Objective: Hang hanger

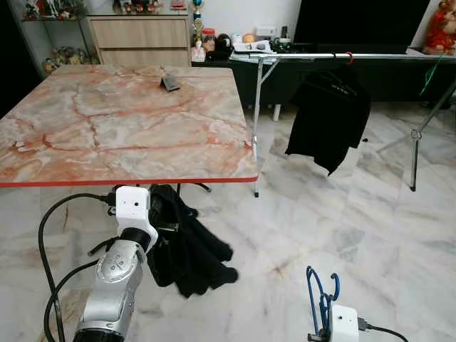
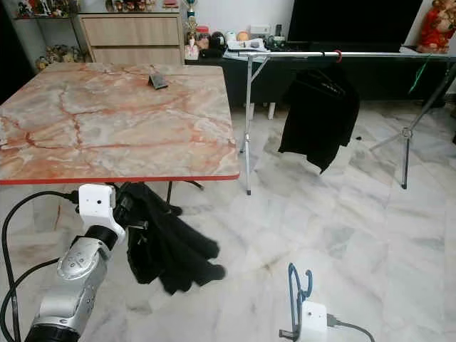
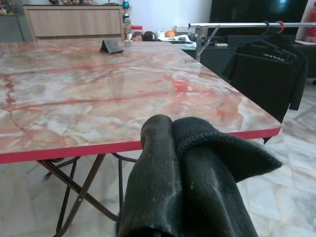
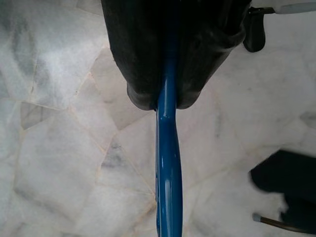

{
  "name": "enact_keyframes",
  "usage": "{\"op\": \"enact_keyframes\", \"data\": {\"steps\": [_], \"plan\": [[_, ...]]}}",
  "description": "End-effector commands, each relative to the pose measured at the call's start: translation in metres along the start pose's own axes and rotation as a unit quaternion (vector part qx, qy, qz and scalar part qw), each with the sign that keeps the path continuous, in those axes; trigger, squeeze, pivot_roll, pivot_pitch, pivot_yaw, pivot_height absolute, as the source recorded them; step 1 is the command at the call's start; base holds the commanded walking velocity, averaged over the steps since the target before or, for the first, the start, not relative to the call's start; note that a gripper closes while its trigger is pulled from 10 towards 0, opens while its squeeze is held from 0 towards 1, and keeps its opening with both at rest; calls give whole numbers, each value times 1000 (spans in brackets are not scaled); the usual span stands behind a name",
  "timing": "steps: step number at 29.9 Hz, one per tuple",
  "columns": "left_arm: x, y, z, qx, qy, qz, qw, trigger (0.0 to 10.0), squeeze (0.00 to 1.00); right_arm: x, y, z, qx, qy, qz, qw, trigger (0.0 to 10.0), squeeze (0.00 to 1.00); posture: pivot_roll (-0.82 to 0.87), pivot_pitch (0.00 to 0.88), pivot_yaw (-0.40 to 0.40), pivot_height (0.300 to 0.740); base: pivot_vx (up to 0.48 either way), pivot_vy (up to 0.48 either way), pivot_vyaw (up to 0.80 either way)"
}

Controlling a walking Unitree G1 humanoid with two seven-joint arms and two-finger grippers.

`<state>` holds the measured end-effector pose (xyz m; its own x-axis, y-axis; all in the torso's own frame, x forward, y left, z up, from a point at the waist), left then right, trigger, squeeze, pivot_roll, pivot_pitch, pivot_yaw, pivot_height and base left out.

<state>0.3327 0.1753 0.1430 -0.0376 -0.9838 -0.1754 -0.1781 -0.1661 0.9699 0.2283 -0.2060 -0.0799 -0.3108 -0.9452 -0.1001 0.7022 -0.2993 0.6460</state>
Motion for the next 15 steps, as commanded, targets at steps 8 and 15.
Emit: {"op": "enact_keyframes", "data": {"steps": [8, 15], "plan": [[-9, 13, -1, 26, 13, -8, 1000, 10000, 0, -1, 0, 0, -1, 8, 4, 1000, 10000, 0, 69, 34, -6, 740, 256, 0, 0], [-16, 18, -5, 31, 21, -9, 999, 10000, 0, -1, 1, 0, -5, 10, 11, 1000, 10000, 0, 68, 29, -6, 740, 345, 0, 0]]}}
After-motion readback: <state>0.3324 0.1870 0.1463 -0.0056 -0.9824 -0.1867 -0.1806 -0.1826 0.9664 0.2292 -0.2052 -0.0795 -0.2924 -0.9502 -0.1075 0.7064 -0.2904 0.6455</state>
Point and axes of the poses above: a point about 5 cm out from each wrist's last joint towards the gripper, its own z axis pointing back from the gripper into the wrist, its own y axis along the axis of the wrist's last joint, x = y × z, the point moved 2 cm from there along -z, pointing out of the wrist towards the gripper, and after that the axes turned 10 degrees about -z, right-handed, at the moved point
